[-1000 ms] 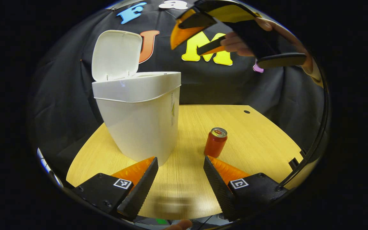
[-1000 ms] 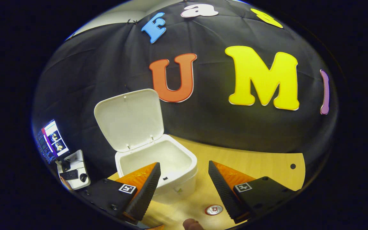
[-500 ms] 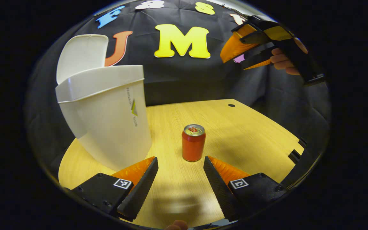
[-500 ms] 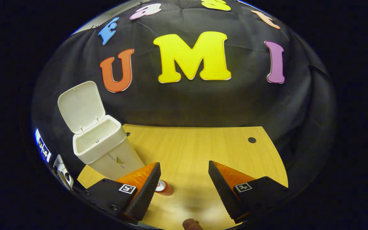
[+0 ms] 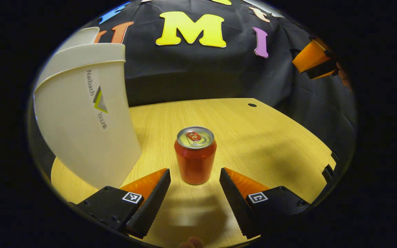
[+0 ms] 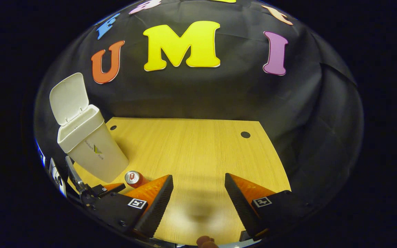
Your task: Press the lid of the desktop garbage bin to open it, pick up the crumpled paper on the desktop and throw it into the bin, then pick up the pop can on the desktop and drop it into the bin, and finally close the garbage bin lid.
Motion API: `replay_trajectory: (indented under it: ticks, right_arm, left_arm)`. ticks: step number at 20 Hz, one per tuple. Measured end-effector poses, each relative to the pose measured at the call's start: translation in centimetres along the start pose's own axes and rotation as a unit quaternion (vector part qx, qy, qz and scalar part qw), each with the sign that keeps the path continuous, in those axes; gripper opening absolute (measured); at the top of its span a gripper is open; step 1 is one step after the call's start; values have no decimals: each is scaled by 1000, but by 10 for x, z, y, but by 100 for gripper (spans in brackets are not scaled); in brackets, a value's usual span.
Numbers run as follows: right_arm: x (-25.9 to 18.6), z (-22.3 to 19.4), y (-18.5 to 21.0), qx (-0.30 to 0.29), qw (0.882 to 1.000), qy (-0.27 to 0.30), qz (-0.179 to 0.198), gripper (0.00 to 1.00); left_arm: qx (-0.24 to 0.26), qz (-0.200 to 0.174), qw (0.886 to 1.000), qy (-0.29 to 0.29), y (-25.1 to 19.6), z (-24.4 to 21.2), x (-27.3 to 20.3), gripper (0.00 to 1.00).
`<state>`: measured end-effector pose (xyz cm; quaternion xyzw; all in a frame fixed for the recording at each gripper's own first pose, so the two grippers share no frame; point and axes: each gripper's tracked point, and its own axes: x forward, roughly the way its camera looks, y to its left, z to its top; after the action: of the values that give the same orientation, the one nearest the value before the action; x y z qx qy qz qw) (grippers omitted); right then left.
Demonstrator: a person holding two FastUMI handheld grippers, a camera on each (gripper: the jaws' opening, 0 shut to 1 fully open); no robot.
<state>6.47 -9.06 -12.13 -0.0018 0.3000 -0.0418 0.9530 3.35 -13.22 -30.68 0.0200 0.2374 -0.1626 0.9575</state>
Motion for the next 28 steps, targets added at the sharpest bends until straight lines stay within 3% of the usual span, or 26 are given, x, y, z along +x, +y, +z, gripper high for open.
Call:
replay_trajectory:
  ticks: [13, 15, 18, 20, 28]
  right_arm:
    - [27, -32, -14, -15, 998, 54, 18, 95]
    - [26, -34, -13, -13, 998, 54, 28, 96]
    - [25, -42, -19, -24, 997, 62, 27, 95]
    - [25, -44, -20, -26, 997, 65, 28, 95]
    - [23, -56, -10, -11, 997, 64, 42, 95]
  left_arm:
    - [-30, 34, 999, 22, 14, -5, 55, 96]
    - [-37, 35, 998, 23, 11, -4, 51, 100]
    - [-37, 20, 999, 3, 5, 5, 46, 88]
    - [-43, 17, 999, 11, 4, 5, 43, 87]
    - [-45, 62, 997, 21, 23, 71, -28, 86]
